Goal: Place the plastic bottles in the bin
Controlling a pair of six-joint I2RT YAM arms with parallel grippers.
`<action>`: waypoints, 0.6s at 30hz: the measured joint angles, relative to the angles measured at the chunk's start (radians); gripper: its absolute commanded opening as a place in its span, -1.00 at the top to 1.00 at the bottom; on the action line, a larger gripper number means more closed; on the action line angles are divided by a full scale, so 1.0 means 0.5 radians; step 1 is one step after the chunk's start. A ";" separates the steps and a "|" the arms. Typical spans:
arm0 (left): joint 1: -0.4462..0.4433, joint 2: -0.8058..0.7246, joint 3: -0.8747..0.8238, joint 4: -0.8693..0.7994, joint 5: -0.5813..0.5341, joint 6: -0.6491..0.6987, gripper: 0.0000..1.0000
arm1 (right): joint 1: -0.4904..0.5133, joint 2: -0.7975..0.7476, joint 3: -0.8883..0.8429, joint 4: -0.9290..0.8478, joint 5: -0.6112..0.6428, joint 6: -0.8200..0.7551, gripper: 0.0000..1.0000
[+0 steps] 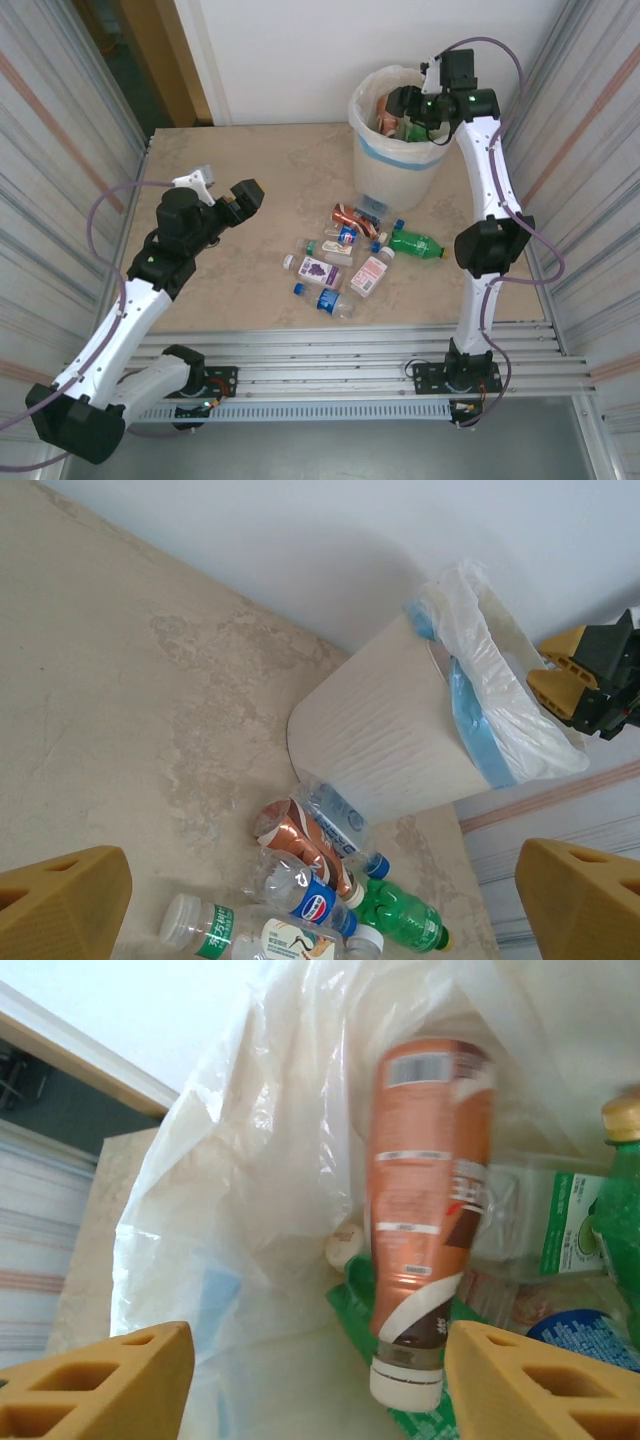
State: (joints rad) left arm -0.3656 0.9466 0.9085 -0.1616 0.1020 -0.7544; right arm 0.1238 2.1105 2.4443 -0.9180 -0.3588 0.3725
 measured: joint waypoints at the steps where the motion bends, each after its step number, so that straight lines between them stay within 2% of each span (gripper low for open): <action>1: 0.000 0.003 0.000 0.000 0.000 0.000 -0.97 | 0.002 0.000 0.008 0.001 0.001 -0.002 -0.39; 12: -0.008 0.012 0.000 -0.074 -0.025 0.035 -0.97 | 0.014 -0.011 0.099 -0.024 0.047 -0.046 -0.56; 18: -0.167 0.027 0.000 -0.218 -0.198 0.043 -0.97 | 0.016 -0.114 0.099 -0.107 0.153 -0.109 -0.78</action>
State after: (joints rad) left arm -0.4492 0.9604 0.9085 -0.2707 0.0032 -0.7326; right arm 0.1318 2.0533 2.4939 -0.9714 -0.2825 0.3180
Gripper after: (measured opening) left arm 0.986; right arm 0.862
